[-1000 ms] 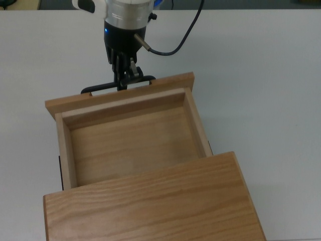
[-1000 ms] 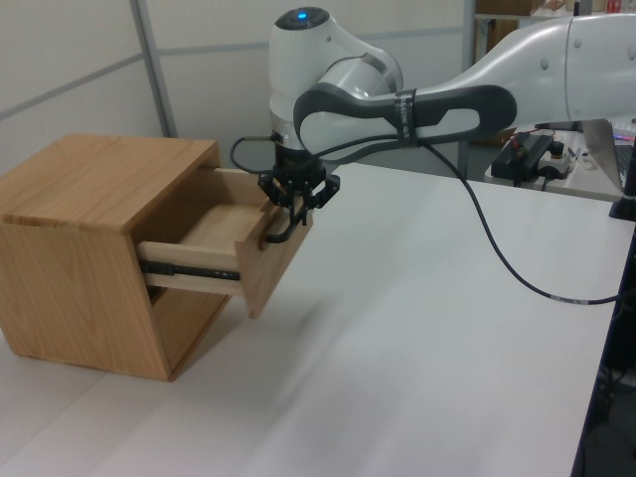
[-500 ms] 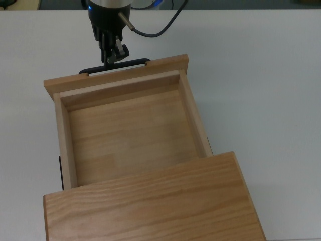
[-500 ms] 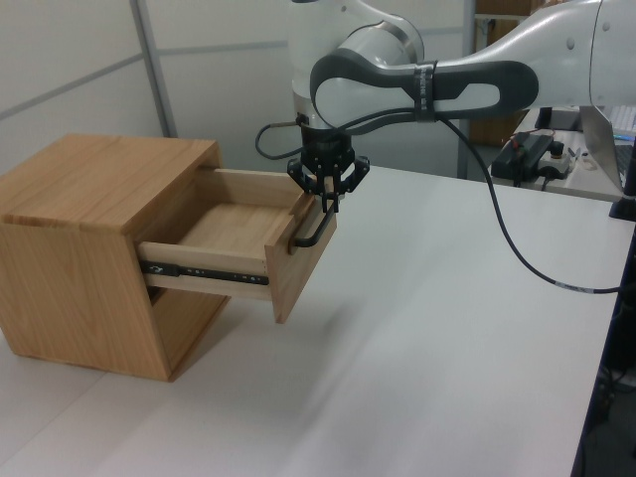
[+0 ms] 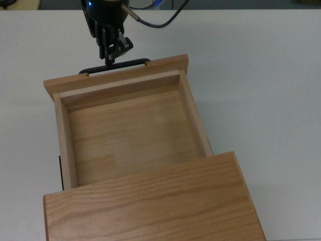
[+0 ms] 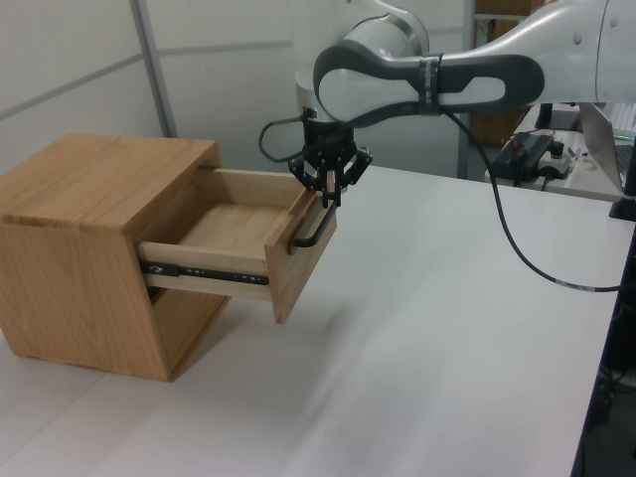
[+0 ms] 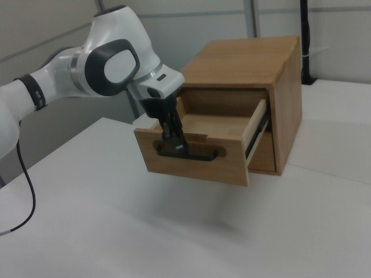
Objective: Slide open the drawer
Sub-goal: 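Open the gripper, release the handle and lift away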
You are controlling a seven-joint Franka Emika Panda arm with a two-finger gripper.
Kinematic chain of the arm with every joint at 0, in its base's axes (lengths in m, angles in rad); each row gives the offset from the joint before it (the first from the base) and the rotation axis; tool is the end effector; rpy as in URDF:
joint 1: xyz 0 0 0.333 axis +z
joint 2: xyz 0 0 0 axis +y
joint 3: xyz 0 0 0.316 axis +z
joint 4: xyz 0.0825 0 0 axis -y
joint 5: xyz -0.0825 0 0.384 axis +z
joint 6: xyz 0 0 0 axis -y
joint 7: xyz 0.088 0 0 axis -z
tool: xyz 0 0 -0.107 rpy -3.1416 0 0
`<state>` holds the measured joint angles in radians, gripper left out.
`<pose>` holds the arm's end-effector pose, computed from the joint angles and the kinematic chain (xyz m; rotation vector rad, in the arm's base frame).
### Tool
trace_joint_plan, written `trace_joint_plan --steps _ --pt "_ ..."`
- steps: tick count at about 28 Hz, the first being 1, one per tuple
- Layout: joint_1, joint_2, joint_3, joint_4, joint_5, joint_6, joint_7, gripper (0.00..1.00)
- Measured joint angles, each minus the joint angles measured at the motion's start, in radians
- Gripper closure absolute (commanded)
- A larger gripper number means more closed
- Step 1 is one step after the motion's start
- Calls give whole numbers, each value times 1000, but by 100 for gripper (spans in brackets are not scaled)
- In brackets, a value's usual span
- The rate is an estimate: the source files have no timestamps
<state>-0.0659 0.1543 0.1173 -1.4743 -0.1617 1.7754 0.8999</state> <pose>0.6209 0.0122 0.6013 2.8072 -1.2369 0.3024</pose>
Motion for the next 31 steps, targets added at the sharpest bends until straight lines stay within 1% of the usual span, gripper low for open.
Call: trace_joint_plan --steps 1,3,7,11,13,27,31 --pt "0 -4 -4 2 9 0 -16 0" --pt "0 -13 -16 8 34 -11 -67 0" --pt "-3 -37 -29 25 54 -88 -209 0" --pt "-2 -60 -28 29 59 -177 -346 0" --pt "-2 -67 -28 29 60 -198 -393 0" --pt "-1 -86 -28 38 60 -290 -779 0" --pt "0 -87 -28 45 60 -309 -868 0"
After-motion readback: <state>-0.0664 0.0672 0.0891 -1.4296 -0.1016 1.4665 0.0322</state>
